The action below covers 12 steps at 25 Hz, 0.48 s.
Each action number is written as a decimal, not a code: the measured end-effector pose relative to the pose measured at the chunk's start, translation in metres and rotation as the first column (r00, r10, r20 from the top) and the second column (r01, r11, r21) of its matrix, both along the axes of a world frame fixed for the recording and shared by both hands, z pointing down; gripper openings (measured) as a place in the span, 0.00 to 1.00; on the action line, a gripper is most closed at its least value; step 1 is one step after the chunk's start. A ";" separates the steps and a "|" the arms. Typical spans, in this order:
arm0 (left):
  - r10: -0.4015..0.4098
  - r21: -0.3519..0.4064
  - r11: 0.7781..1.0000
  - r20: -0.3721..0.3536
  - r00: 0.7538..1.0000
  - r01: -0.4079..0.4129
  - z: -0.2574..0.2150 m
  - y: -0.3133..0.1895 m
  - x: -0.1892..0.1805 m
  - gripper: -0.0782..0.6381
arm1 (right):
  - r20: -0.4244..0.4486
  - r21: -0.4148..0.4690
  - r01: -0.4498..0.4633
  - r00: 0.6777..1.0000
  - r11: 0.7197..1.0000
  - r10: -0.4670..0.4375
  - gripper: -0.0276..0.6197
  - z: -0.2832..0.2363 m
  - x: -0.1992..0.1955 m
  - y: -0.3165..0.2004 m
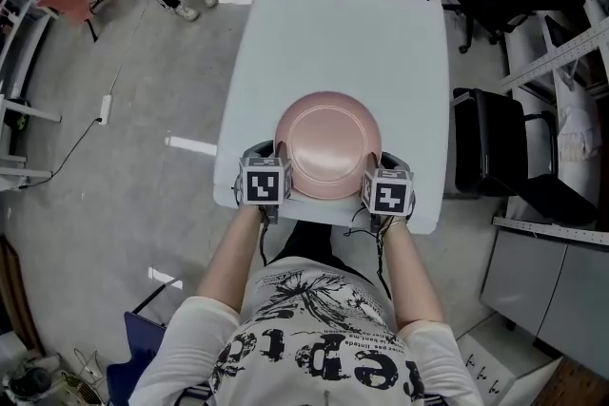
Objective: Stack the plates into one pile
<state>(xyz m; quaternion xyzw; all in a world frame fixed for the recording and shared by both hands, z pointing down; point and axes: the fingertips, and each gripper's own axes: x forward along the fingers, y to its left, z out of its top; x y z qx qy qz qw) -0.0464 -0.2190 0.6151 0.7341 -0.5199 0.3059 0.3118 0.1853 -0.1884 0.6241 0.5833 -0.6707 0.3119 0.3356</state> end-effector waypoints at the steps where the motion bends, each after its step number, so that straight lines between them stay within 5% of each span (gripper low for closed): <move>1: 0.000 0.002 1.000 0.006 1.000 0.000 0.001 0.001 -0.001 0.20 | -0.008 0.003 -0.003 1.000 1.000 0.003 0.17 0.001 -0.001 0.000; 12: -0.008 0.064 0.998 -0.019 1.000 0.009 0.000 0.010 -0.003 0.37 | -0.054 0.059 -0.004 0.999 0.998 0.008 0.27 -0.006 0.001 0.001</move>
